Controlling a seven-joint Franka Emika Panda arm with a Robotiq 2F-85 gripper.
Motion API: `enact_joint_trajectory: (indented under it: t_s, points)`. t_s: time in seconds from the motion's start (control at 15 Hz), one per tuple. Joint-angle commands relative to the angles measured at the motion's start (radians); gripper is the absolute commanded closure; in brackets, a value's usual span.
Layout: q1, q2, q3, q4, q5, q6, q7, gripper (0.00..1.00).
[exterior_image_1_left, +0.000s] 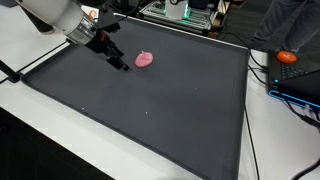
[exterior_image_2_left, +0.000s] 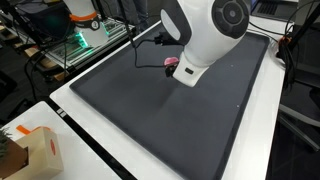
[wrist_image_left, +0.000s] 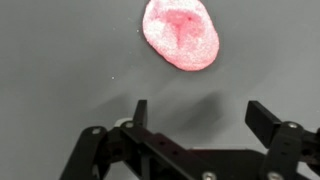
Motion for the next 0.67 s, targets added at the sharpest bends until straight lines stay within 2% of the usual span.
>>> enact_joint_trajectory:
  t_s: [0.0, 0.6]
  points:
    - [-0.028, -0.094, -0.011, -0.155, 0.081, 0.054, 0.024, 0.0]
    - [-0.072, -0.237, -0.043, -0.408, 0.244, 0.135, 0.023, 0.0]
